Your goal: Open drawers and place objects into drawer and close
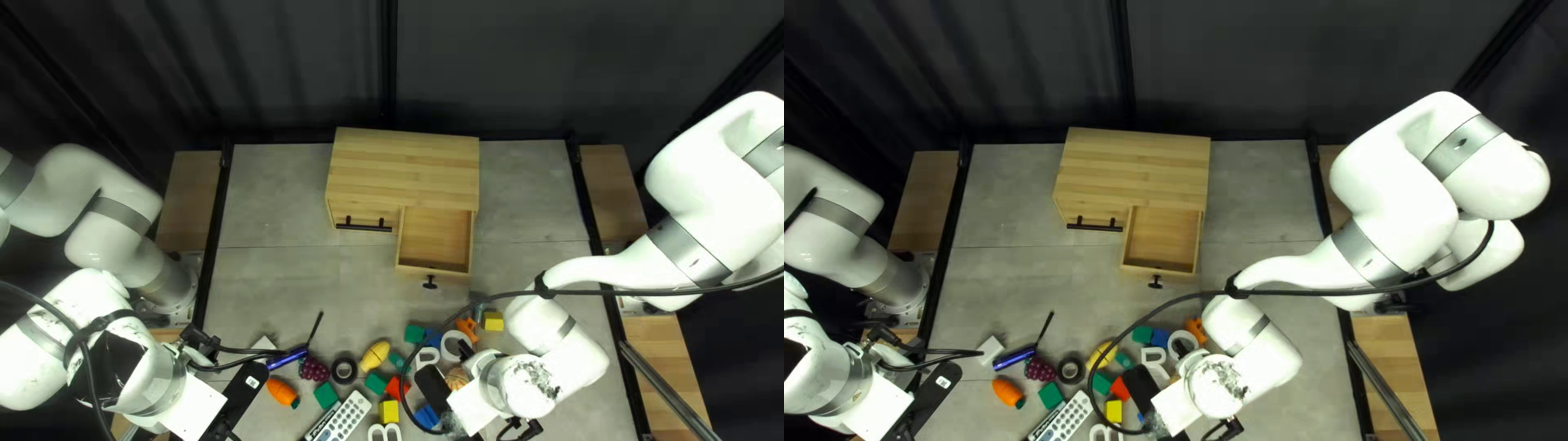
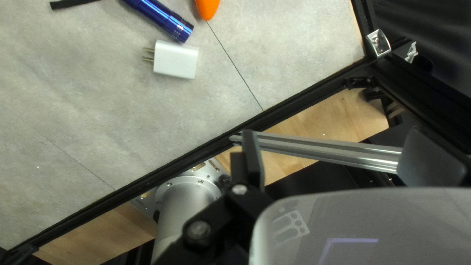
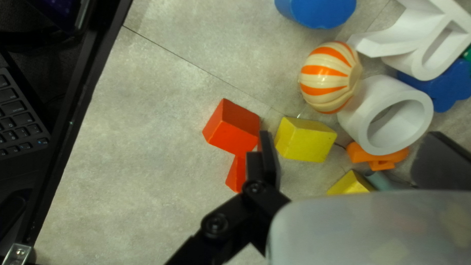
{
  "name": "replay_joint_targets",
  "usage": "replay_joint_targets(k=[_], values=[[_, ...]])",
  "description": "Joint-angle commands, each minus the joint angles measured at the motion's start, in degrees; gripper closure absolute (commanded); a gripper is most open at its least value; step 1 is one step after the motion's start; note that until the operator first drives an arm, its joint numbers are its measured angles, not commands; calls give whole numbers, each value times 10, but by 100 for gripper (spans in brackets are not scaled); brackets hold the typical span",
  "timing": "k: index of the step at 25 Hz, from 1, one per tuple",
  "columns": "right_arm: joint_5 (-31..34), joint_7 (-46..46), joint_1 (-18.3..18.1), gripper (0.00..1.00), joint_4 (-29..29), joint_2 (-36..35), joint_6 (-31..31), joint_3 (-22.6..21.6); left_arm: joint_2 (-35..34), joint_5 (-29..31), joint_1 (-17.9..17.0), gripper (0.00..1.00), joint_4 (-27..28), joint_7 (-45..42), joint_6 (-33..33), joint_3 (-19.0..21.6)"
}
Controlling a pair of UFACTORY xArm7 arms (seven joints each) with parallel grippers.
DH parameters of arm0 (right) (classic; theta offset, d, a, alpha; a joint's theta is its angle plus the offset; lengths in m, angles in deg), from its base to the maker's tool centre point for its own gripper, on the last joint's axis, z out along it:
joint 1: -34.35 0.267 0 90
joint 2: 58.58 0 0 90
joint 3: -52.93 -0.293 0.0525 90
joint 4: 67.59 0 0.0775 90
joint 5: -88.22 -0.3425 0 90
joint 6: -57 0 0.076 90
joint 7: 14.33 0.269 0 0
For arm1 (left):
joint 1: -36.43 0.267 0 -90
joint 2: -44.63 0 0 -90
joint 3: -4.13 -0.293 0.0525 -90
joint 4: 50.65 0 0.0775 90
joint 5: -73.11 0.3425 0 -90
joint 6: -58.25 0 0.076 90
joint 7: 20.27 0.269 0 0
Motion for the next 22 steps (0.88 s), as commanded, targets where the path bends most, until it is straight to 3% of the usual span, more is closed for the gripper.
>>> replay_joint_targets(k=[1, 13, 22], values=[[-10, -43, -16, 0, -7, -9, 8, 3, 0, 0, 0, 0, 0, 0, 0, 0], [-23, -94, -41, 0, 4, -29, 23, 12, 0, 0, 0, 0, 0, 0, 0, 0], [-16, -42, -38, 0, -47, -70, -49, 29, 0, 0, 0, 0, 0, 0, 0, 0]])
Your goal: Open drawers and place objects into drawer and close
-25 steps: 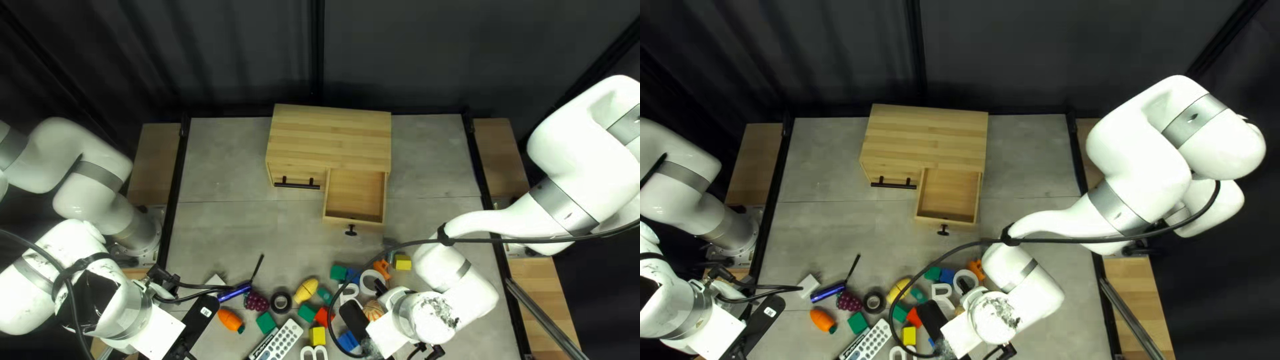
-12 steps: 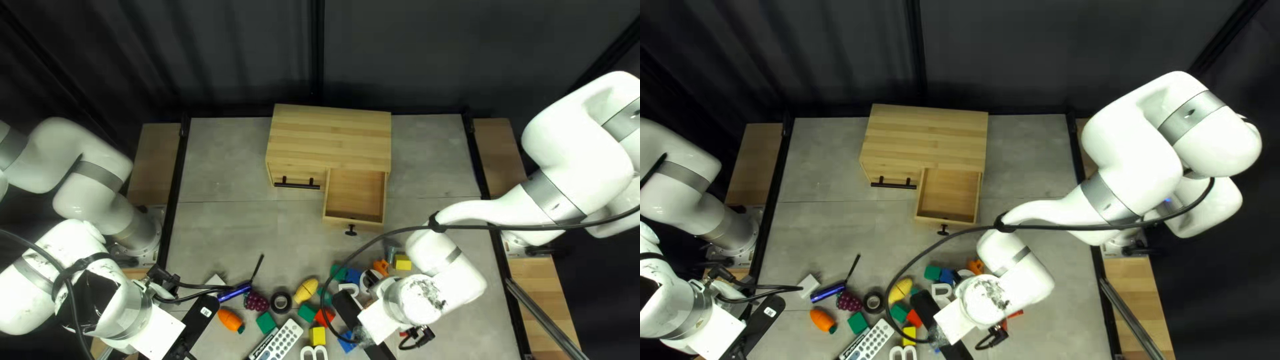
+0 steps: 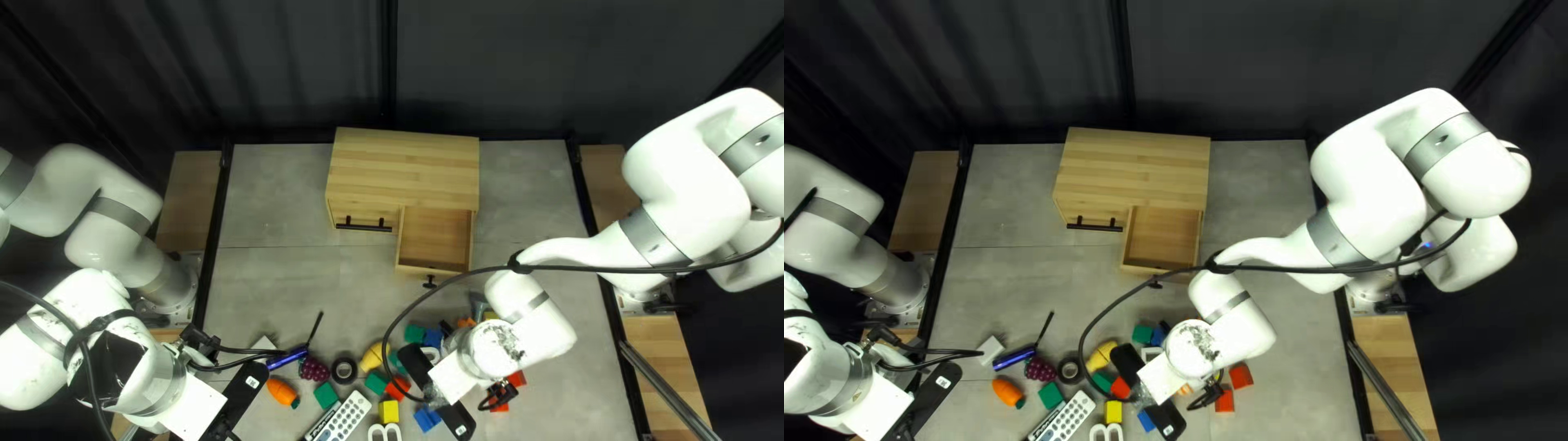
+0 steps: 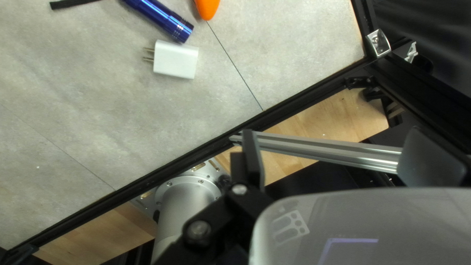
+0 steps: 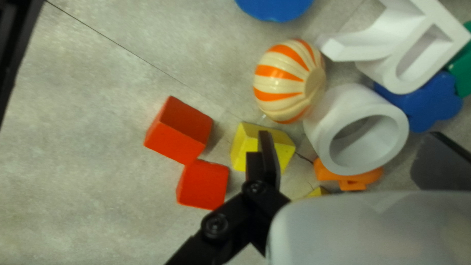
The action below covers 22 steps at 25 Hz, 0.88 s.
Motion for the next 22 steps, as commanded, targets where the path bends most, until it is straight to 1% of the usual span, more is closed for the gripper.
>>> replay_joint_targets(k=[1, 5, 8, 16, 22], values=[[1, 40, 5, 0, -29, -23, -42, 9, 0, 0, 0, 0, 0, 0, 0, 0], [-1, 90, 13, 0, -36, -23, -61, 12, 0, 0, 0, 0, 0, 0, 0, 0], [-1, 110, 19, 0, -40, -27, -67, 12, 0, 0, 0, 0, 0, 0, 0, 0], [1, 134, 25, 0, -50, -33, -78, 14, 0, 0, 0, 0, 0, 0, 0, 0], [5, 141, 23, 0, -36, -27, -73, 19, 0, 0, 0, 0, 0, 0, 0, 0]])
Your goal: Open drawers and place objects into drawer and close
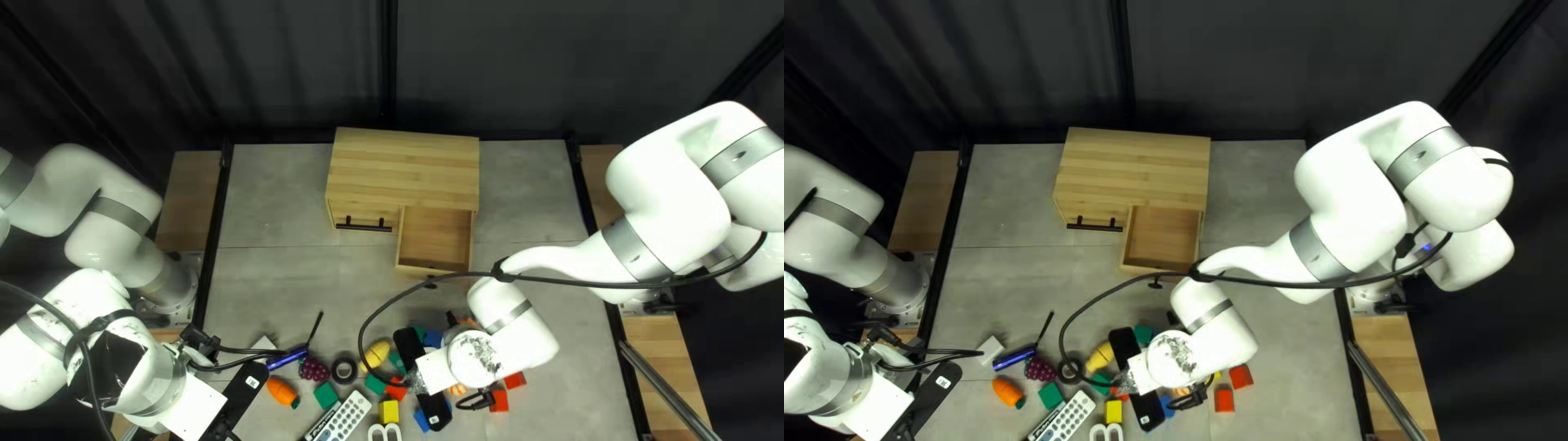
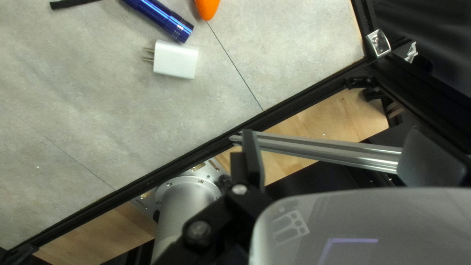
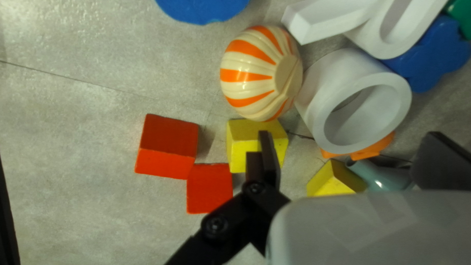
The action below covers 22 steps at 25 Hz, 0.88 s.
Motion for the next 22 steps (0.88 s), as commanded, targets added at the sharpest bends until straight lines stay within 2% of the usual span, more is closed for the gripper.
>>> replay_joint_targets(k=[1, 22], values=[[3, 3, -3, 0, 12, 3, 5, 4, 0, 0, 0, 0, 0, 0, 0, 0], [1, -18, -22, 0, 19, -17, 37, 13, 0, 0, 0, 0, 0, 0, 0, 0]])
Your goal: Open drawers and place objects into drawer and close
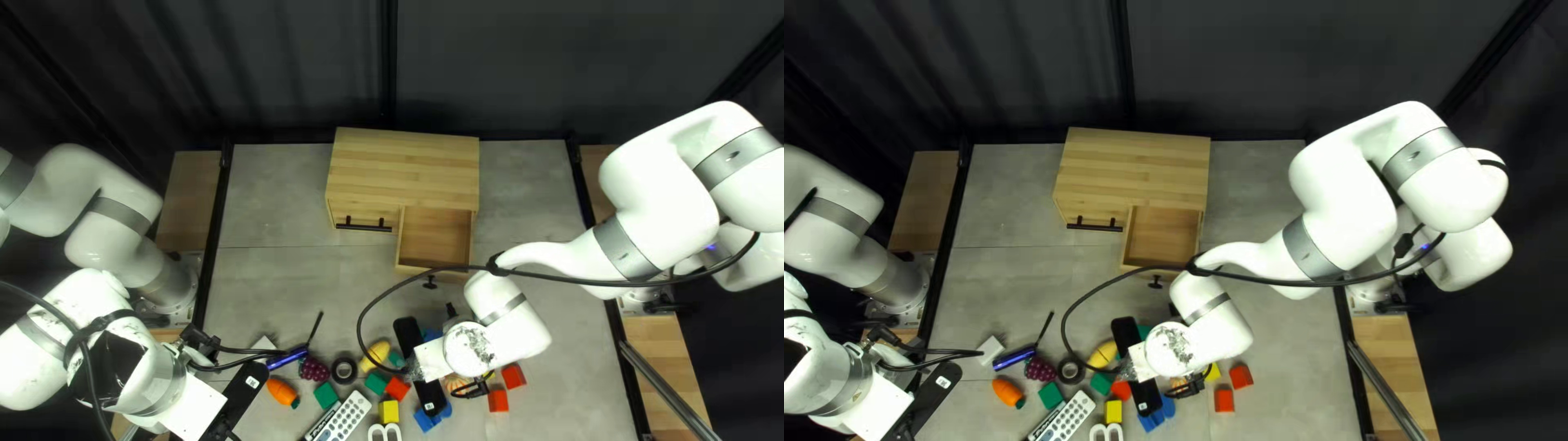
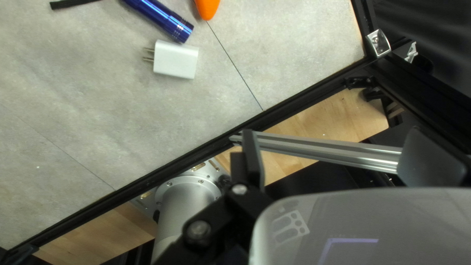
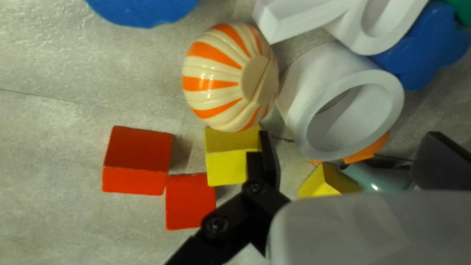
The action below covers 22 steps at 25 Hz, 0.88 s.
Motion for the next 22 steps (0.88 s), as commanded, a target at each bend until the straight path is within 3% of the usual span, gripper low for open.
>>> replay_joint_targets(k=[1, 5, 6, 8, 9, 10, 12, 22], values=[[-3, -8, -6, 0, 4, -3, 10, 1, 0, 0, 0, 0, 0, 0, 0, 0], [-6, -15, -9, 0, 3, -7, 14, 0, 0, 0, 0, 0, 0, 0, 0, 0], [-8, -18, -10, 30, 3, -9, 14, 0, 0, 0, 0, 0, 0, 0, 0, 0], [-10, -22, -12, 33, 3, -11, 16, -1, 0, 0, 0, 0, 0, 0, 0, 0], [-10, -23, -12, 44, 2, -12, 16, -1, 0, 0, 0, 0, 0, 0, 0, 0], [-11, -24, -13, 88, 1, -13, 15, -1, 0, 0, 0, 0, 0, 0, 0, 0], [-11, -25, -13, 96, 0, -13, 14, -1, 0, 0, 0, 0, 0, 0, 0, 0], [-4, -18, -1, 94, -13, 39, -47, -5, 0, 0, 0, 0, 0, 0, 0, 0]])
